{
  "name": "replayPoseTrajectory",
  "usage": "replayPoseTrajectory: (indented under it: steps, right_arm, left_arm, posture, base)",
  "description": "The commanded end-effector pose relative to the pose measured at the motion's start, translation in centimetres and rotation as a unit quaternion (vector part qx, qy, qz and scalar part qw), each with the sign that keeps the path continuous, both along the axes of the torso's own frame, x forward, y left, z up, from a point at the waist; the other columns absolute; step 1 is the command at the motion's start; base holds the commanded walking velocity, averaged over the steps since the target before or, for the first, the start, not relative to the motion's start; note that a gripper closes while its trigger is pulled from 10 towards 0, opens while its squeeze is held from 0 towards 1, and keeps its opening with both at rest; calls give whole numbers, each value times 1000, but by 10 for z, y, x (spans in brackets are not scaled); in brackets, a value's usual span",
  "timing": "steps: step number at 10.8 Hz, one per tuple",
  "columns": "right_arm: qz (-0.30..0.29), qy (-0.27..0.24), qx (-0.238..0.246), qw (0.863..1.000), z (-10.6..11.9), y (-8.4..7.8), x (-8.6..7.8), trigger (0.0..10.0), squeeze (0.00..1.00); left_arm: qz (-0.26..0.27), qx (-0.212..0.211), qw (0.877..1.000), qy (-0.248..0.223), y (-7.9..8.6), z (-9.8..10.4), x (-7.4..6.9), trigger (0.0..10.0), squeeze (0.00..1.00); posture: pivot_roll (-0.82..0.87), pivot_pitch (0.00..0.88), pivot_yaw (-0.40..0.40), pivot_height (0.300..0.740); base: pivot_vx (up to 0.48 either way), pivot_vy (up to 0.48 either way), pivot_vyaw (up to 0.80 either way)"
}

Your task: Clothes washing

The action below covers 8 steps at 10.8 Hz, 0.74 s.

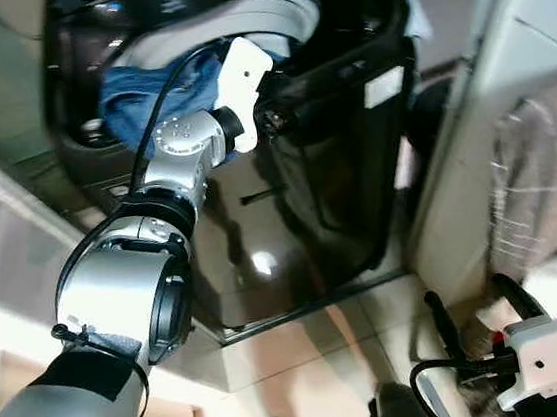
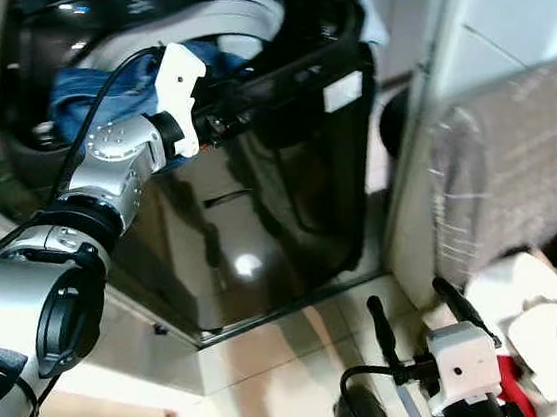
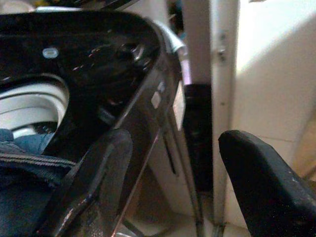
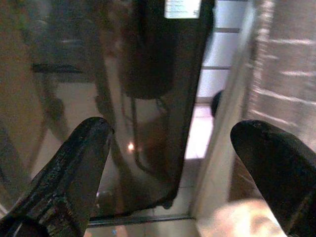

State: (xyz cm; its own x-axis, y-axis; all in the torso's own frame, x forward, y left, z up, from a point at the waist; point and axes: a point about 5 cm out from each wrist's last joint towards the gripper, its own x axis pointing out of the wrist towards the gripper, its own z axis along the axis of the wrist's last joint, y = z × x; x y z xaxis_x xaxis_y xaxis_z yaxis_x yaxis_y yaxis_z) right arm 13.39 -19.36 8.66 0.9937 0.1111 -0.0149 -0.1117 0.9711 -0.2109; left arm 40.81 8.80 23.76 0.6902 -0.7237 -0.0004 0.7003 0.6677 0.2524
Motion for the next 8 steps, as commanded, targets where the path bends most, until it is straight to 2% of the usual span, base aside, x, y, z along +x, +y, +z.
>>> replayPoseTrajectory:
  steps: [1, 3, 4, 6, 8]
  right_arm:
    - [-2, -6, -1, 1000, 4, 2, -1, 10000, 0]
    - [-1, -3, -1, 1000, 3, 3, -2, 10000, 0]
    - [-1, -3, -1, 1000, 3, 3, -1, 10000, 0]
    - [0, -3, -1, 1000, 3, 4, -1, 10000, 0]
    - [1, -2, 0, 1000, 3, 5, 1, 10000, 0]
  left_arm:
    - [38, 13, 999, 5, 13, -2, 3, 10000, 0]
    - [147, 31, 989, -14, 31, 1, 10, 10000, 0]
    - [171, 40, 984, -14, 36, 0, 12, 10000, 0]
    - [277, 78, 958, -15, 63, -4, 15, 10000, 0]
    - [328, 88, 941, -18, 80, -5, 15, 10000, 0]
  posture:
    - [-530, 170, 189, 732]
    - [-526, 171, 189, 732]
    - [-526, 171, 189, 732]
    - [-521, 170, 190, 732]
    - [-514, 169, 191, 732]
  base:
    - [0, 0, 0]
    - [0, 0, 0]
    - [0, 0, 0]
    - [0, 0, 0]
    - [0, 0, 0]
